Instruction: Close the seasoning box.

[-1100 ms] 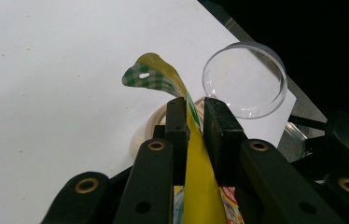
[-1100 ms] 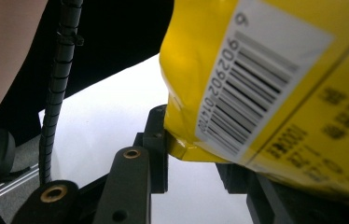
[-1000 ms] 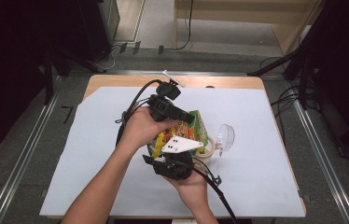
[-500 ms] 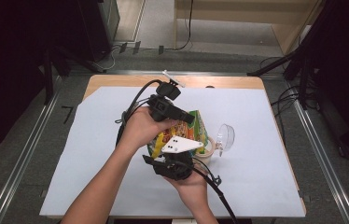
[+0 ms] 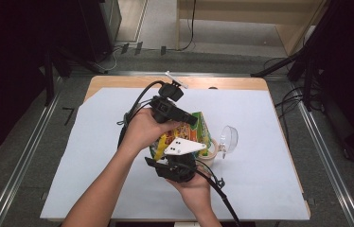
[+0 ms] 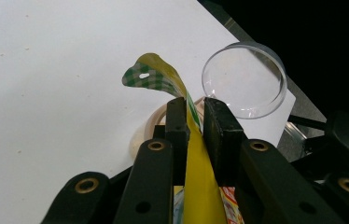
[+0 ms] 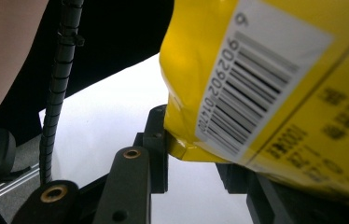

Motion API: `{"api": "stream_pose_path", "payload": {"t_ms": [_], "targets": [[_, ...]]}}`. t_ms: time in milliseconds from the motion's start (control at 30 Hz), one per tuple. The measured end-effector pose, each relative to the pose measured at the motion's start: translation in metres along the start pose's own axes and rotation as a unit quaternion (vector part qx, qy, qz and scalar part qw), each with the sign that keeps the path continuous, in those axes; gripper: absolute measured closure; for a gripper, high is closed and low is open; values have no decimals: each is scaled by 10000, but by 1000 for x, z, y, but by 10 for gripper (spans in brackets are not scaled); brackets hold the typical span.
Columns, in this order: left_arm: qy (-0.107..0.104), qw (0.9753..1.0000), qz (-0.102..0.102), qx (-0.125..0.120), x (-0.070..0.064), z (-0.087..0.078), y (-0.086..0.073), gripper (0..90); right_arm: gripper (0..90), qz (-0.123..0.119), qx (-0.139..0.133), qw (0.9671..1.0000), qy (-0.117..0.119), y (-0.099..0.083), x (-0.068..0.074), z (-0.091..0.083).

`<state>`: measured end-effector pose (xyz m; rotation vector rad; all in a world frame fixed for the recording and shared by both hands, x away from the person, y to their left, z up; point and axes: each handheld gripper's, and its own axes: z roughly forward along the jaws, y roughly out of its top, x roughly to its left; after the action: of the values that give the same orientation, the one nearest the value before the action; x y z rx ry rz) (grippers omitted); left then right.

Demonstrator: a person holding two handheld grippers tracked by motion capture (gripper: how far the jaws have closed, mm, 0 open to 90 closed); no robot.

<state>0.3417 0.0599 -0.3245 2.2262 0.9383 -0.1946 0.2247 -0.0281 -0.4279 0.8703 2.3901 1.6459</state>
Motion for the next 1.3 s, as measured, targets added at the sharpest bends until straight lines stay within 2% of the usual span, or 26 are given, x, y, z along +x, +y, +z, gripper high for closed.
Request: {"api": "stream_pose_path", "payload": {"t_ms": [1300], "targets": [[37,9999,95,67,-5,-1,2,804,698,83,-66,9999,-38,1,2,1]]}}
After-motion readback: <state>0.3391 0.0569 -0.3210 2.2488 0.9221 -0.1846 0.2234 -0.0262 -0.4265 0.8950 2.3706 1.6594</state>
